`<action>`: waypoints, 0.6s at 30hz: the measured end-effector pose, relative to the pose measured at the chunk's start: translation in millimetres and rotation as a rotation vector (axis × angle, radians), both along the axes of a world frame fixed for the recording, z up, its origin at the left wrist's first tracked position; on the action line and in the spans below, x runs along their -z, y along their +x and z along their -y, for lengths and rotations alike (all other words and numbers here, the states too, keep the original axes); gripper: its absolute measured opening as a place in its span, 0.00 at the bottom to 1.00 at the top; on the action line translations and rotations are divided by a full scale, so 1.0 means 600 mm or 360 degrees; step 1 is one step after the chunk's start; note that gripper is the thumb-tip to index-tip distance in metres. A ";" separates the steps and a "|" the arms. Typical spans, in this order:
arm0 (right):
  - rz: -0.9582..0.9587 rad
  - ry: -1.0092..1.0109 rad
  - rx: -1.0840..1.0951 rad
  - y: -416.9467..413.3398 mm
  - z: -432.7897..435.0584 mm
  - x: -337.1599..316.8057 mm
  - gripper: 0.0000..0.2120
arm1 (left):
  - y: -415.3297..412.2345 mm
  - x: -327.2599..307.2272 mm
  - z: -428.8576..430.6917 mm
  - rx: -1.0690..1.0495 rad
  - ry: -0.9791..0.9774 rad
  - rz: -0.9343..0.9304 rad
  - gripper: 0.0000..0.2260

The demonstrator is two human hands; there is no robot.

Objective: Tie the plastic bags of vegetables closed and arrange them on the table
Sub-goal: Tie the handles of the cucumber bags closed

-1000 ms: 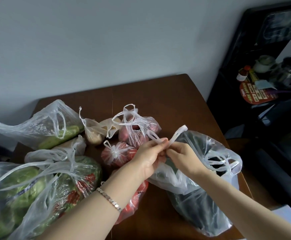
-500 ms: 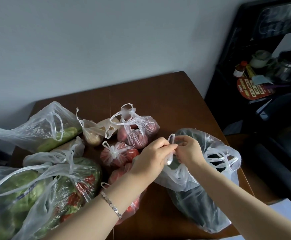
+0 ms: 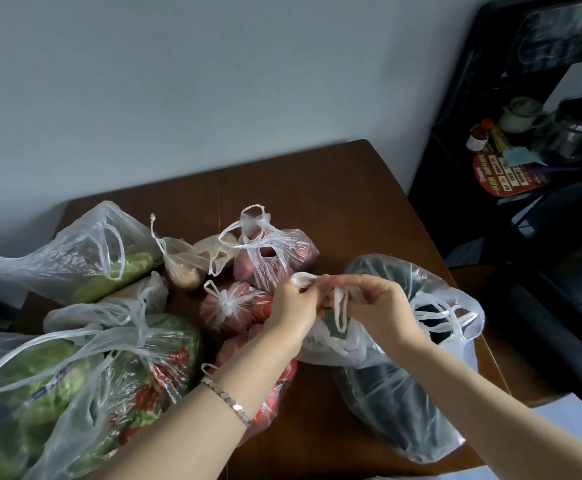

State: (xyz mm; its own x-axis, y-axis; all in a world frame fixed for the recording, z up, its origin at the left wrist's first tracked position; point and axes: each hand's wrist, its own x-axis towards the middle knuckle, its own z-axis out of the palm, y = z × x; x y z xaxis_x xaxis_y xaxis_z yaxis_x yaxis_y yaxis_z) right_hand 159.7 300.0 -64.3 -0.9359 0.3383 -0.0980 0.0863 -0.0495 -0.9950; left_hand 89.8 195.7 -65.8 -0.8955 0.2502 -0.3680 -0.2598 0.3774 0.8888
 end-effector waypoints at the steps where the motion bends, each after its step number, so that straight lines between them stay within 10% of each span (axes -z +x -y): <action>1: -0.0032 0.0048 0.0009 -0.001 0.003 -0.003 0.21 | -0.002 0.000 -0.002 -0.0027 0.0020 0.0055 0.07; 6: -0.0007 0.0170 0.0065 -0.004 -0.001 -0.009 0.14 | -0.020 0.003 0.003 -0.0245 0.0224 0.0464 0.15; 10: 0.0005 -0.0347 0.0061 0.011 -0.009 0.006 0.18 | -0.039 0.017 0.005 -0.0833 0.1054 0.1250 0.14; 13: 0.0142 -0.0557 0.0242 0.025 -0.037 0.028 0.20 | -0.057 0.050 0.023 -0.1122 0.1501 0.1216 0.13; 18: 0.0504 -0.0282 0.0422 0.035 -0.078 0.061 0.22 | -0.062 0.066 0.033 -0.0769 0.0763 0.0783 0.18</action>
